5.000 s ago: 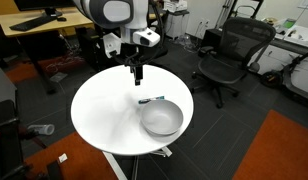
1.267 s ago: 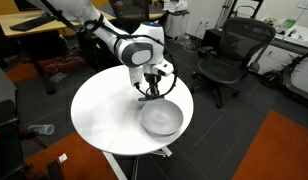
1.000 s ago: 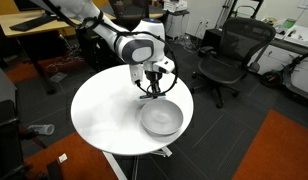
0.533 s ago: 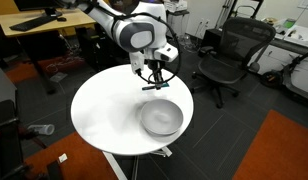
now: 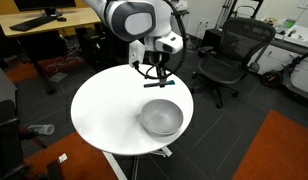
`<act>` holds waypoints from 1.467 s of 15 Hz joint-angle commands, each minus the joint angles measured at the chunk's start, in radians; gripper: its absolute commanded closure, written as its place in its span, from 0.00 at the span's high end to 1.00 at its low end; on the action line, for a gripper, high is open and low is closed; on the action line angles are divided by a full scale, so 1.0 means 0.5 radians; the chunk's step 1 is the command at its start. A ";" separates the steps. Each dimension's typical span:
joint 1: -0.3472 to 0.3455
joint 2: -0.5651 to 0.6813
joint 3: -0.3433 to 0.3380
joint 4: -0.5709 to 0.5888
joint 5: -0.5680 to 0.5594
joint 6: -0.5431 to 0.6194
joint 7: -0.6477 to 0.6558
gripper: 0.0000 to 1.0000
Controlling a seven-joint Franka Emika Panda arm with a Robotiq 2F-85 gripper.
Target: Pick the object and place it in the cup
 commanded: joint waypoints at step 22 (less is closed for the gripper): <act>-0.136 -0.081 -0.109 -0.194 0.107 -0.056 0.186 0.65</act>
